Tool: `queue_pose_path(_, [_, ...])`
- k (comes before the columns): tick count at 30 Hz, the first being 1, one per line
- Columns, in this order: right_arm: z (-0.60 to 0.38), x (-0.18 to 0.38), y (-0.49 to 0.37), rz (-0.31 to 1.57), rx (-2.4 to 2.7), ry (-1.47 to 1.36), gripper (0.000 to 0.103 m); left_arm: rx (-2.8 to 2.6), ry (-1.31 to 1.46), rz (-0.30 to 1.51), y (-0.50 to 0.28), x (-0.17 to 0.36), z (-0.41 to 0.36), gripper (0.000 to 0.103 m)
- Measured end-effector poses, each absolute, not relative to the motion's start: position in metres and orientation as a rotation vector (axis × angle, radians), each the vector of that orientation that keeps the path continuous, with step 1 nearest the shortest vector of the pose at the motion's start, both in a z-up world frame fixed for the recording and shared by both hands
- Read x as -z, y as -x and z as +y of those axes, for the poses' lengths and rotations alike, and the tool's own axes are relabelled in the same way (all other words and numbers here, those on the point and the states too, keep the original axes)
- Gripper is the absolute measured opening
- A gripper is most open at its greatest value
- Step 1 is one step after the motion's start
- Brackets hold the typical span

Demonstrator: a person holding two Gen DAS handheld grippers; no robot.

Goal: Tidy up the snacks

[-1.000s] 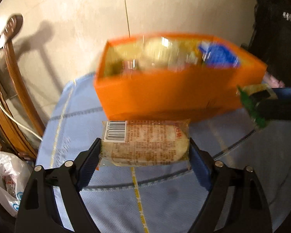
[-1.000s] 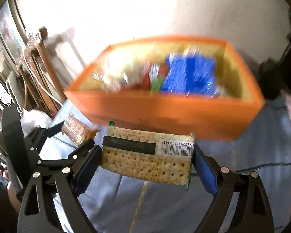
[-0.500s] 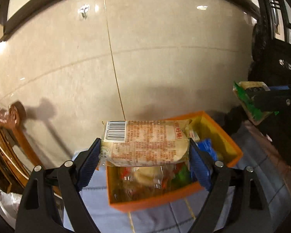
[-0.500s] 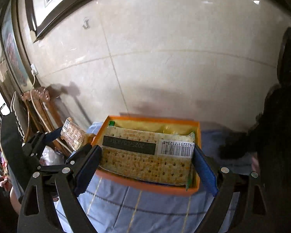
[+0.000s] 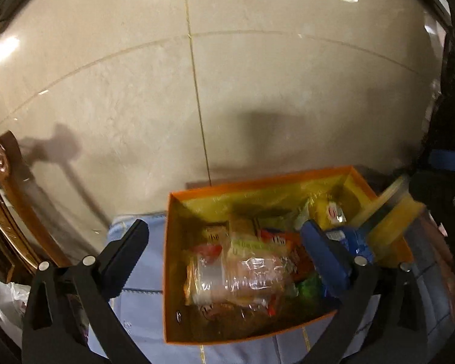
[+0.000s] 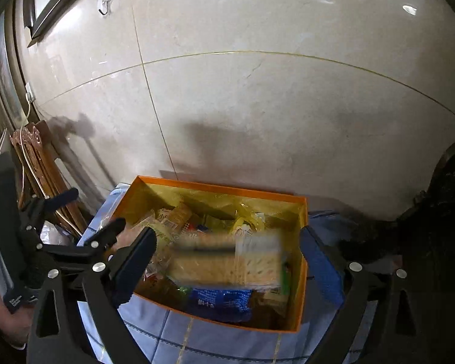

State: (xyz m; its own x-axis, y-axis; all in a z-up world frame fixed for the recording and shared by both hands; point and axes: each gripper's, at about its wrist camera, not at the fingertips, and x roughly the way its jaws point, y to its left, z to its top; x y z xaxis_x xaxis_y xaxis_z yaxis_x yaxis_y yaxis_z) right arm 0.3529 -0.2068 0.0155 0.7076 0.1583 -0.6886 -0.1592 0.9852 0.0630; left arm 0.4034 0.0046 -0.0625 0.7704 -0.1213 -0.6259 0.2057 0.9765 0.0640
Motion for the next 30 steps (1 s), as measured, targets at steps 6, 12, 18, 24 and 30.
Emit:
queue_pose_path(6, [-0.217, -0.019, -0.327, 0.748, -0.168, -0.071, 0.096, 0.207, -0.102, 0.713, -0.380, 0.063, 0.008, 0.099])
queue_pose_path(12, [-0.215, -0.020, -0.273, 0.733, -0.195, -0.117, 0.099, 0.215, -0.080, 0.693, -0.324, 0.052, 0.004, 0.099])
queue_pose_path(18, [-0.205, -0.001, -0.204, 0.753, -0.237, -0.111, 0.099, 0.105, -0.110, 0.728, -0.272, 0.051, 0.008, 0.099])
queue_pose_path(24, [-0.197, 0.020, -0.156, 0.797, -0.252, -0.093, 0.099, 0.075, -0.145, 0.765, -0.238, 0.058, 0.008, 0.099])
queue_pose_path(30, [-0.188, 0.002, -0.125, 0.738, -0.251, -0.046, 0.099, 0.126, -0.107, 0.781, -0.211, 0.056, 0.005, 0.099])
